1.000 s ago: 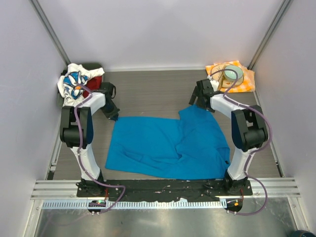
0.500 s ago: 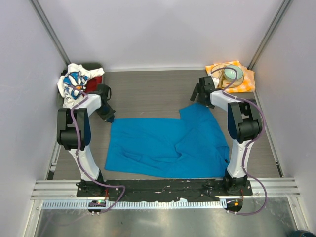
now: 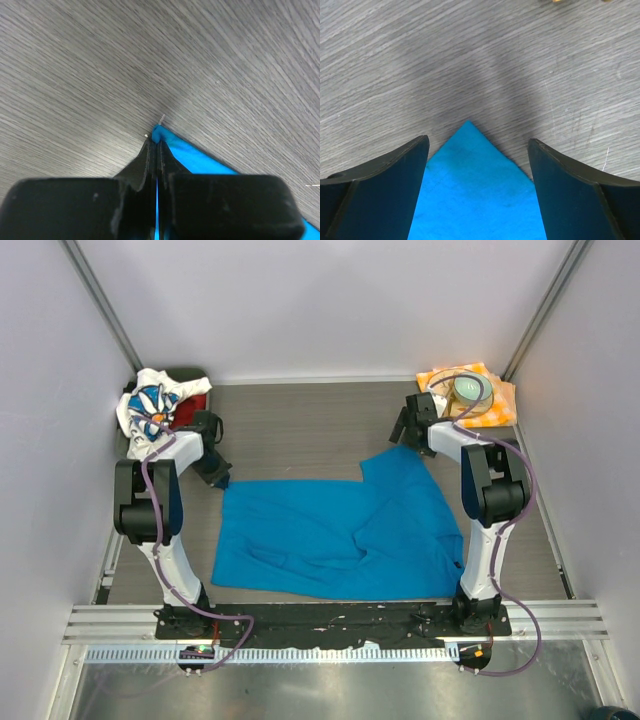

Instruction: Fold and stack the t-shirts

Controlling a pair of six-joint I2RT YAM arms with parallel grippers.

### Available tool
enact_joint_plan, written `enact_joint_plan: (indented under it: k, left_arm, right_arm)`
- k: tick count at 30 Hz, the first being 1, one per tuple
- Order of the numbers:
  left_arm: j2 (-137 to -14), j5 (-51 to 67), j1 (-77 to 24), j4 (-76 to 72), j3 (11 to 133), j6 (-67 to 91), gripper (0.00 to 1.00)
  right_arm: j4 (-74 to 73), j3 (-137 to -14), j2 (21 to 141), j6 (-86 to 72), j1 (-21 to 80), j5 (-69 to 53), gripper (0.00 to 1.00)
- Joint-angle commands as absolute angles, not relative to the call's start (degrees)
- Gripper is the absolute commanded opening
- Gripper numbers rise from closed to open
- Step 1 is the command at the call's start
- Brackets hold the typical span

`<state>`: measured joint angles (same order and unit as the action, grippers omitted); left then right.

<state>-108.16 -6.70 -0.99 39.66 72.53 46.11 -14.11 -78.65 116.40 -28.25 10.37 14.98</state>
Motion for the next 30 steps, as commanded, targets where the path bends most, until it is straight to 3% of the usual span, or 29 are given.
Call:
enact_joint_plan:
  k: [1, 13, 30]
  left_arm:
    - [-106.2, -9.5, -0.2, 40.1, 71.5, 46.4, 0.0]
    - [-106.4, -9.7, -0.2, 39.9, 71.2, 46.8, 0.0]
    - [-106.6, -8.6, -0.3, 39.5, 71.2, 47.0, 0.0]
  right_arm:
    - [-13.3, -80.3, 118.7, -28.7, 10.1, 14.9, 0.83]
    - [-13.5, -79.6, 120.4, -31.2, 10.1, 10.9, 0.51]
    - [-14.4, -73.5, 116.0, -31.2, 11.3, 10.9, 0.4]
